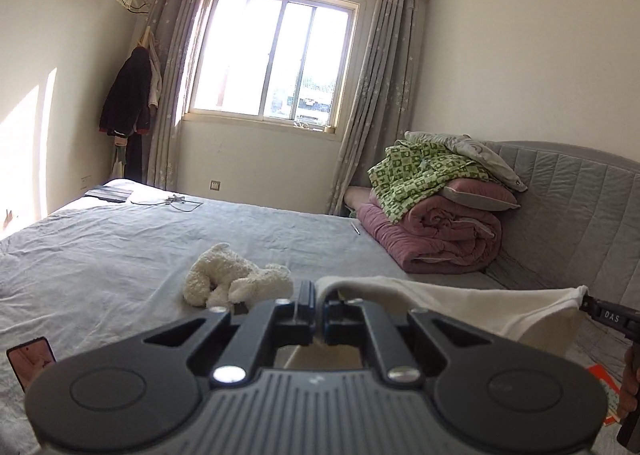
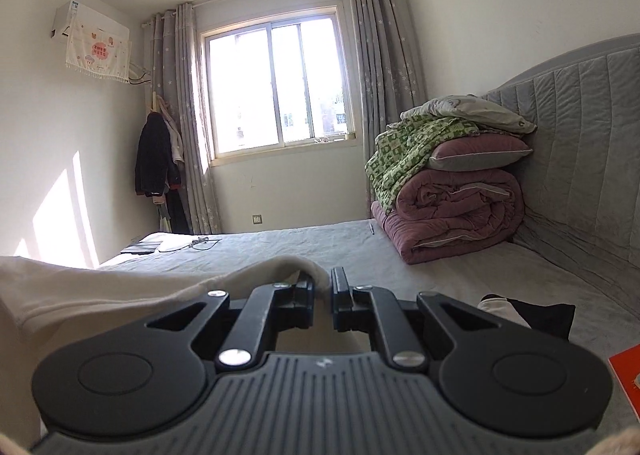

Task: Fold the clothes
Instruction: 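Lift the sweatshirt with both grippers and fold it over toward the plush dog, then open both grippers and release the sweatshirt flat on the bed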

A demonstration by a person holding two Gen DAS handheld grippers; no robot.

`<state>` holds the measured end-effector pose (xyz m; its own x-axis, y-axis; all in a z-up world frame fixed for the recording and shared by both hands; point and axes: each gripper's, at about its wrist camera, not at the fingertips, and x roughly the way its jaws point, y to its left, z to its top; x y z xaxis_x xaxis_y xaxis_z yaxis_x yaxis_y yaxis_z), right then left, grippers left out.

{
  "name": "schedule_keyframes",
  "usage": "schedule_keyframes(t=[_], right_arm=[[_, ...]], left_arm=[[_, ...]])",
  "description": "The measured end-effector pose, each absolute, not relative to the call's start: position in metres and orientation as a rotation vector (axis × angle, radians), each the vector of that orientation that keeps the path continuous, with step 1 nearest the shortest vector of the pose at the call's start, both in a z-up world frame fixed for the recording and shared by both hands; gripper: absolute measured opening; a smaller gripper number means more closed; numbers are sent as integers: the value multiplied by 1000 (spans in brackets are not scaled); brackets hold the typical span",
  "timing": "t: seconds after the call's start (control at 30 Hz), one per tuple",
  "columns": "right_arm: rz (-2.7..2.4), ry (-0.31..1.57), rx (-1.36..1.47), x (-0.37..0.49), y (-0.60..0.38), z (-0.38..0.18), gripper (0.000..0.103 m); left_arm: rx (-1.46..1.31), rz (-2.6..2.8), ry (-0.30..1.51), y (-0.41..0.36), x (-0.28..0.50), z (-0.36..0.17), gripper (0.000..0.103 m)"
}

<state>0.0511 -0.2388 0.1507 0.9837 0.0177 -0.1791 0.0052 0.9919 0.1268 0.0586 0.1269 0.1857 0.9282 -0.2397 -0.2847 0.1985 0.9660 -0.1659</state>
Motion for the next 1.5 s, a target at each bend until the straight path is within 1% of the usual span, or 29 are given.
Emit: schedule_keyframes(t=[0.33, 0.47, 0.67, 0.87, 0.9, 0.93, 0.97, 1.0, 1.03, 1.07, 1.1, 1.17, 1.2, 1.23, 1.27, 1.33, 1.5], right_arm=[[-4, 430, 95, 172, -227, 78, 10], [-3, 478, 35, 217, -211, 47, 10], [0, 555, 7, 282, -191, 6, 10], [-14, 633, 59, 322, -185, -36, 11], [-19, 648, 61, 328, -184, -43, 12], [-23, 662, 62, 333, -183, -50, 13], [-30, 670, 57, 335, -182, -55, 14], [-36, 678, 51, 337, -181, -60, 17], [-42, 687, 44, 339, -179, -64, 20], [-48, 695, 38, 340, -178, -67, 23], [-61, 703, 29, 339, -177, -69, 38], [-90, 699, 15, 335, -177, -67, 45], [-92, 698, 21, 335, -178, -66, 47], [-93, 695, 37, 330, -181, -63, 49], [-94, 692, 52, 325, -184, -59, 51], [-89, 686, 74, 314, -191, -54, 54], [-99, 704, 155, 283, -211, -45, 54]], left_arm=[[-120, -84, 528, 118, 205, 100, 4], [-110, -12, 575, 121, 256, 66, 4], [-167, 72, 657, 136, 320, 15, 5], [-179, 123, 699, 139, 346, -35, 7], [-169, 129, 702, 138, 348, -42, 8], [-149, 134, 702, 136, 347, -43, 14], [-129, 140, 703, 135, 346, -45, 17], [-109, 146, 703, 133, 345, -46, 21], [-90, 152, 703, 132, 344, -48, 31], [-70, 158, 703, 130, 343, -50, 39], [-50, 164, 704, 129, 342, -51, 43], [-10, 176, 704, 125, 340, -55, 54], [9, 182, 704, 124, 339, -56, 58], [23, 183, 704, 123, 337, -57, 64], [18, 169, 704, 126, 332, -55, 66], [23, 154, 710, 129, 322, -51, 68], [0, 118, 753, 137, 287, -44, 70]])
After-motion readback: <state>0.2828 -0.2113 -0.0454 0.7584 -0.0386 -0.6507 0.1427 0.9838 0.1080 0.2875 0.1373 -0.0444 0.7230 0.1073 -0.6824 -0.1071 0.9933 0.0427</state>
